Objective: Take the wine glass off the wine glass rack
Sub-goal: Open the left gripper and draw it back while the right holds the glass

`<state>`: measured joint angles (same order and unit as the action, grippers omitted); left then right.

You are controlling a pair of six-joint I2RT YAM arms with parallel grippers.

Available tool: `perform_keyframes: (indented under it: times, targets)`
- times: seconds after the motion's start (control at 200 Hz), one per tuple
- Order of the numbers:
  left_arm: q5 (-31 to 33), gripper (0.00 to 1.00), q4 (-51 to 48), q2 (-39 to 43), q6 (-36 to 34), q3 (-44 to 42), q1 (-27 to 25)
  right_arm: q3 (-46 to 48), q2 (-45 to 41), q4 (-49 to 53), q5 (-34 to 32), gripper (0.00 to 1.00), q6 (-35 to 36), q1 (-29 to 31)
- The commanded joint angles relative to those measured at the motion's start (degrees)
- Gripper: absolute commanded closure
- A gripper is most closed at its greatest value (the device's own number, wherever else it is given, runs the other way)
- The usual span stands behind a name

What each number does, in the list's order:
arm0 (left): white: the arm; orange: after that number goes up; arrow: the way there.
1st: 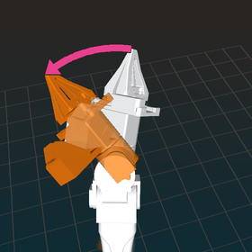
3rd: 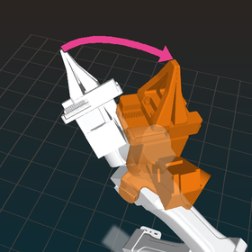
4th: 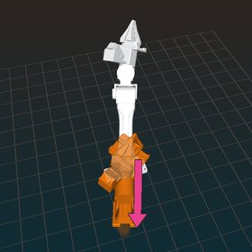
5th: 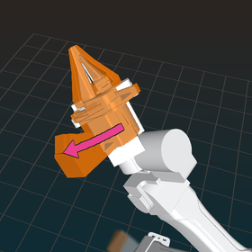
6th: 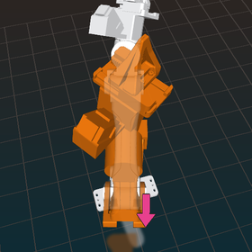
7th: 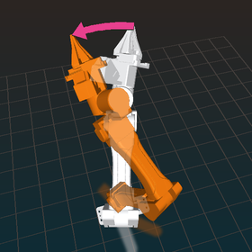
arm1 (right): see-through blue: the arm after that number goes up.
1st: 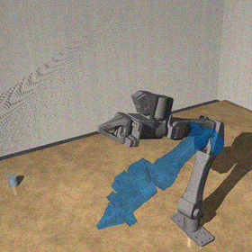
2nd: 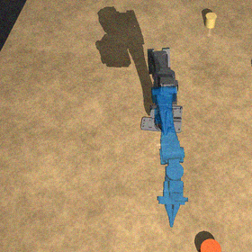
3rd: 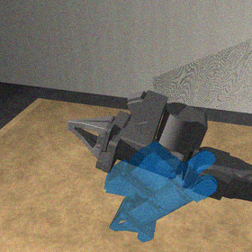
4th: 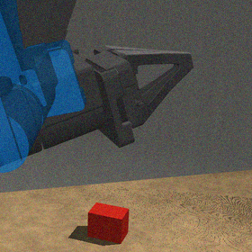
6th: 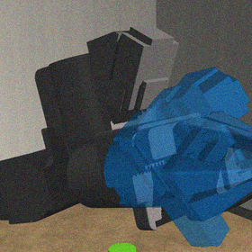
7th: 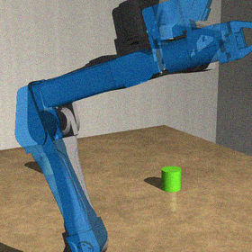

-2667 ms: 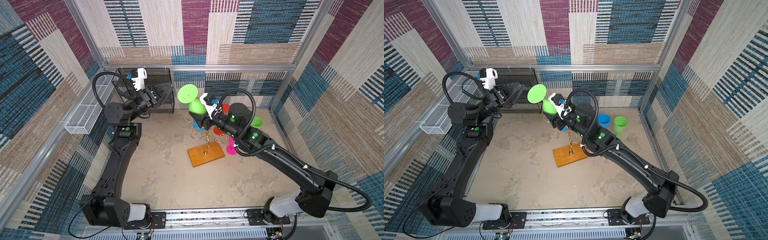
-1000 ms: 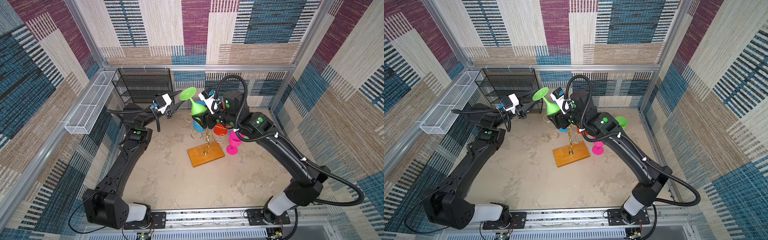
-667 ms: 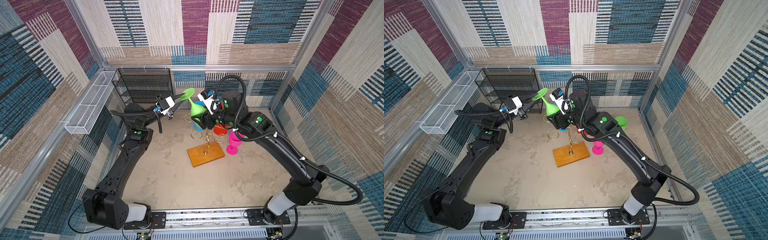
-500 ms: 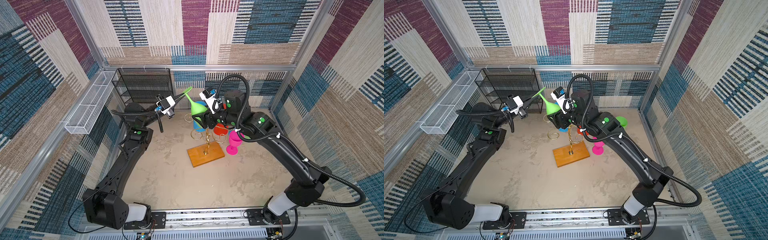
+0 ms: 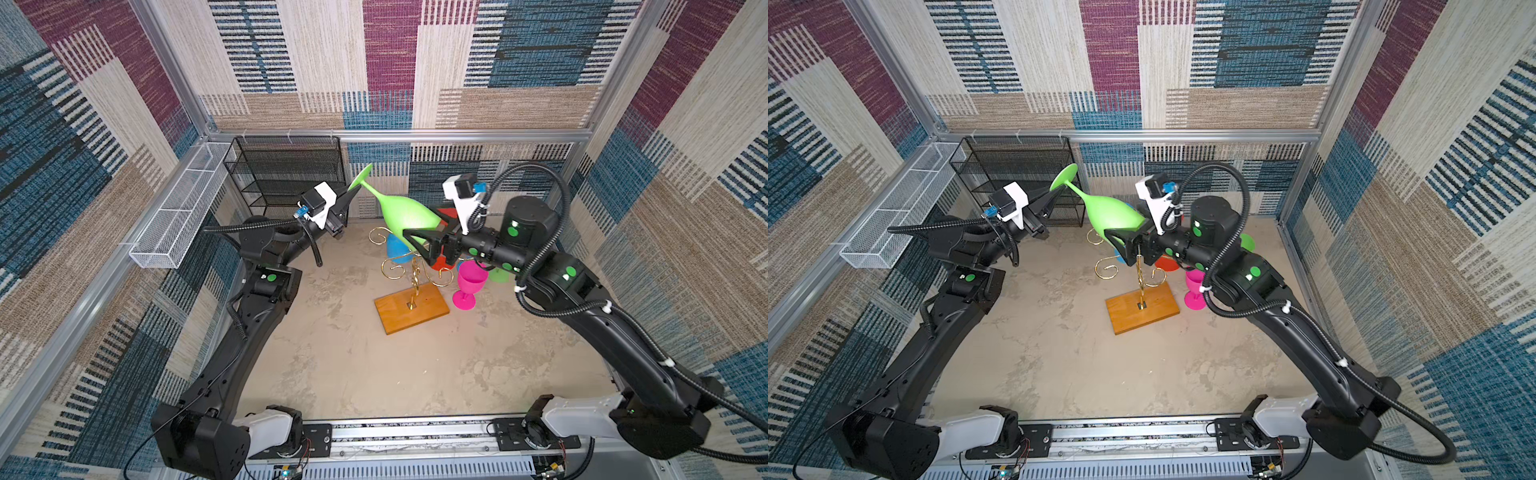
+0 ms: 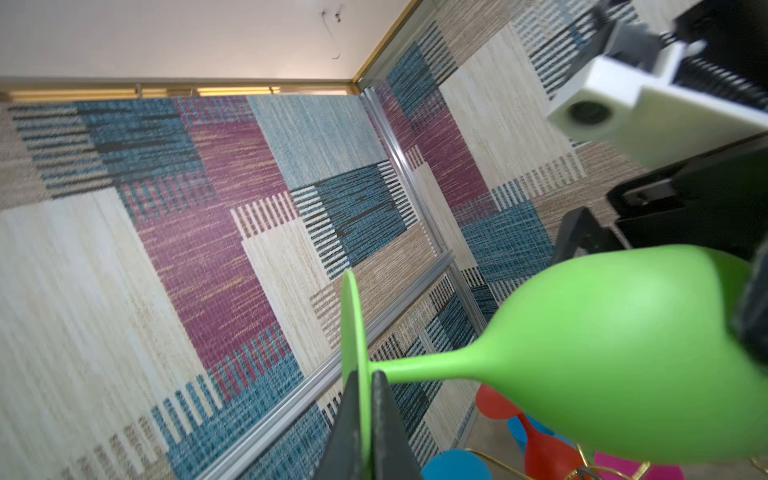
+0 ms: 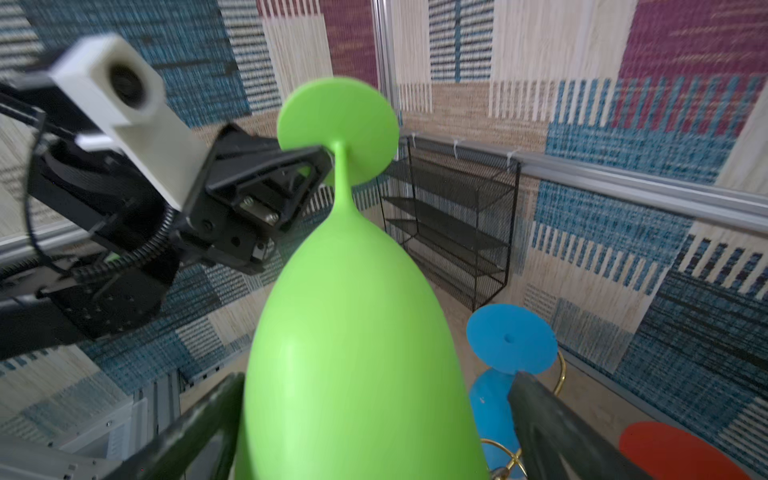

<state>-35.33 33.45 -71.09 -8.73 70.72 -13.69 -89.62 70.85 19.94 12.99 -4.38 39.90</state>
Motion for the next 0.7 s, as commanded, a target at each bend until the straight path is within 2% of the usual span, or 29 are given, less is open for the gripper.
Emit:
perform_keyframes:
  times: [0.0, 0.145, 0.305, 0.696]
  targets:
    - [8.67, 1.0, -1.49, 1.49, 12.64, -2.55, 0.07, 4.53, -5.37, -10.93, -0.48, 0.0, -5.51, -1.33]
    - [10.34, 1.0, 0.35, 3.27, 21.35, -6.26, 0.08, 8.59, -9.68, -10.13, -3.17, 0.13, -7.33, -2.02]
    - [10.81, 1.0, 3.41, 4.54, 24.99, -9.08, 0.07, 11.22, -10.71, -9.69, -3.58, 0.31, -9.28, -2.11]
    - [9.16, 1.0, 3.12, 5.17, 24.42, -9.72, 0.07, 8.98, -1.34, -14.01, 3.43, 0.37, -12.04, -1.98]
